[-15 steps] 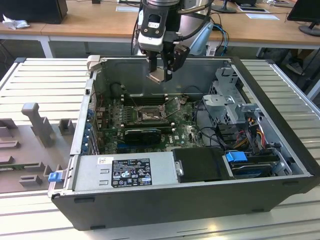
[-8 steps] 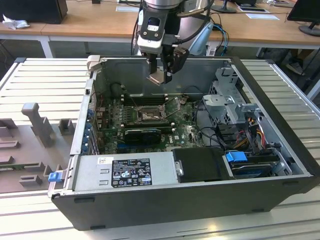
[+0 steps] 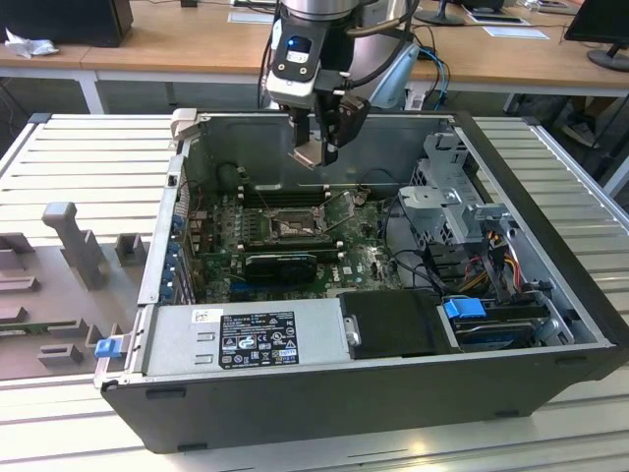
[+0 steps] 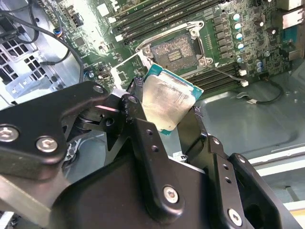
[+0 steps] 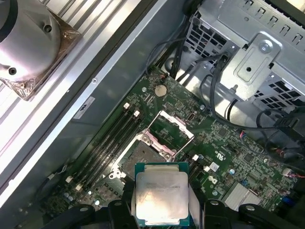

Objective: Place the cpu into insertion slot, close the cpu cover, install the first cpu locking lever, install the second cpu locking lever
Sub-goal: 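Place the cpu into insertion slot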

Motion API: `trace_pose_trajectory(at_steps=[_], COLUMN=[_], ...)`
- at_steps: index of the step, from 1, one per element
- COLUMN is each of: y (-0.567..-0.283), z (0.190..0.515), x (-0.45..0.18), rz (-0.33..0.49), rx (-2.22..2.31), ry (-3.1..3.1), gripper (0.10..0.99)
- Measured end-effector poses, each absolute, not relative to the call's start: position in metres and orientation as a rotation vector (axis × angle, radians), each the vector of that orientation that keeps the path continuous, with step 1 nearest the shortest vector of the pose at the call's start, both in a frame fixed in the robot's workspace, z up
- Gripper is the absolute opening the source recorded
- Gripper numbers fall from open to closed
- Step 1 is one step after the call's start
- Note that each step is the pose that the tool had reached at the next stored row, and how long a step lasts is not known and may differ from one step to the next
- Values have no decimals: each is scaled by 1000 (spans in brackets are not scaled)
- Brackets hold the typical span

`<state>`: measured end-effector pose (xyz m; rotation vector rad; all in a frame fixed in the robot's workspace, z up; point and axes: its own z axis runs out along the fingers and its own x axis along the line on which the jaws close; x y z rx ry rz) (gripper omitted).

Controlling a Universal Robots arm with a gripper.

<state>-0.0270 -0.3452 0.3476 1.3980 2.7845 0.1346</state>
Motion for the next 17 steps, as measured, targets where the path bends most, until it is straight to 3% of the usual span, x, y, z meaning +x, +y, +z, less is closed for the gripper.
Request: trace_pose_trajectory(at_steps=[17], y=[-345], z=[347], x=[-27], rz=[132], rx=[1564], ry=[2689], gripper=[533])
